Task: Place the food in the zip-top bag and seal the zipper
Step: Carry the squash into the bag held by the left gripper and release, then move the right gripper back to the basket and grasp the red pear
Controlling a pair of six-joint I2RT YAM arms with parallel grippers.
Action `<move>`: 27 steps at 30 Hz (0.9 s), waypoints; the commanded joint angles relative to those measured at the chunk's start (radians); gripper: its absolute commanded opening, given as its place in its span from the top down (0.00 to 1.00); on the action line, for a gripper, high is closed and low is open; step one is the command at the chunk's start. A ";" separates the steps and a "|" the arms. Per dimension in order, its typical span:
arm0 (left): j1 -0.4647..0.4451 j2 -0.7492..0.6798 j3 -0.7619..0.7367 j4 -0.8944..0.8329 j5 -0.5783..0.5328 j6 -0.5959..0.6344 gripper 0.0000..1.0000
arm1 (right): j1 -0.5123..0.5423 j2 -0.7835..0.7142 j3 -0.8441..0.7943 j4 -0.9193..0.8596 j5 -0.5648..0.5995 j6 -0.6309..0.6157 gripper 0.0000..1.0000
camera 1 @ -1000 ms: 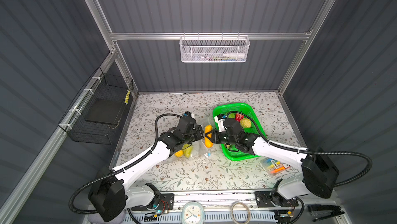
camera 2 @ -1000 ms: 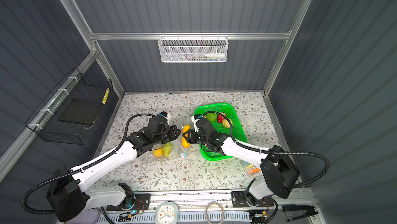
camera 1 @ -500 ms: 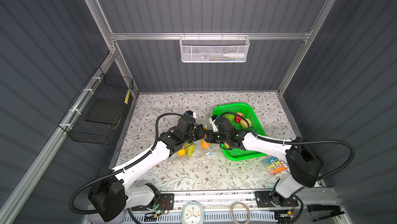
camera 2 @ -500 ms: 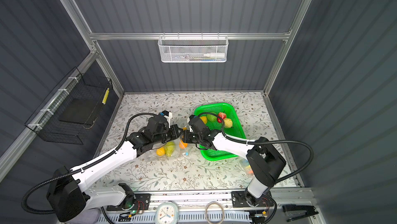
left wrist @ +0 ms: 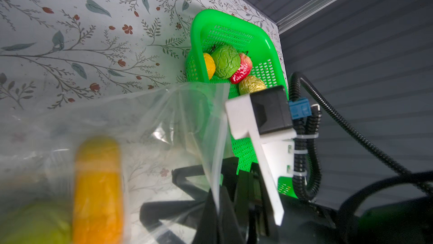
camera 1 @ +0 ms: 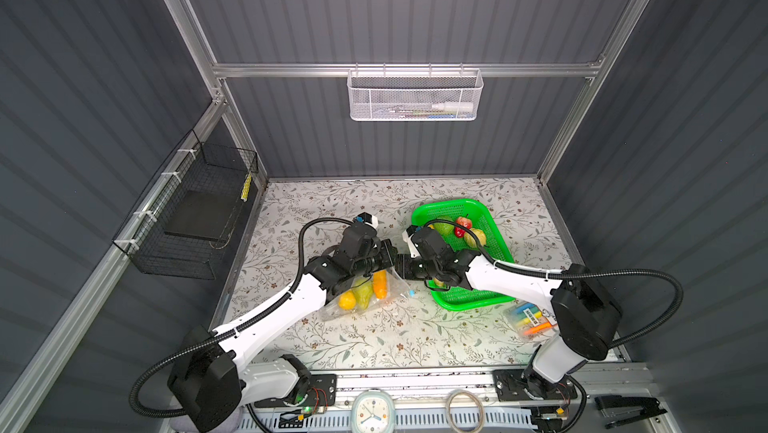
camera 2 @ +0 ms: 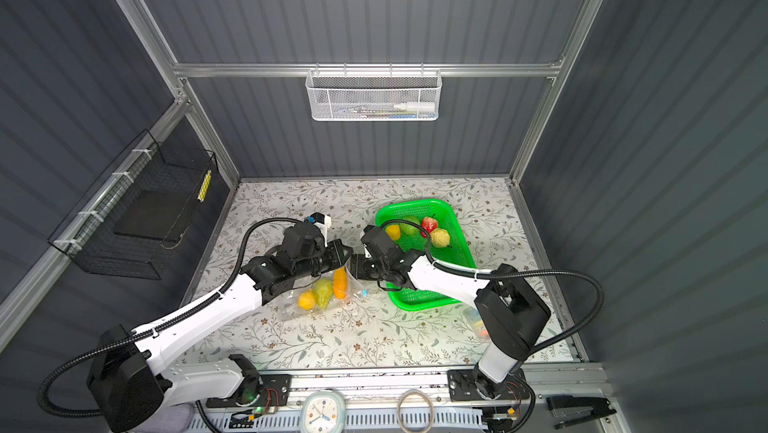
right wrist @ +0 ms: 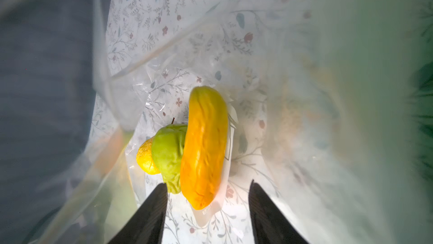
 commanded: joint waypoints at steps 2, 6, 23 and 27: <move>-0.007 -0.012 -0.010 -0.017 0.000 0.011 1.00 | 0.008 -0.078 0.038 -0.022 0.020 -0.029 0.40; -0.007 -0.009 -0.009 -0.021 -0.001 0.014 1.00 | 0.004 -0.143 0.048 -0.073 0.059 -0.063 0.38; -0.007 -0.003 -0.009 -0.036 -0.011 0.026 1.00 | -0.193 -0.352 0.065 -0.572 0.320 -0.391 0.26; -0.007 0.008 -0.007 -0.033 -0.011 0.023 1.00 | -0.225 -0.336 0.042 -0.621 0.283 -0.435 0.26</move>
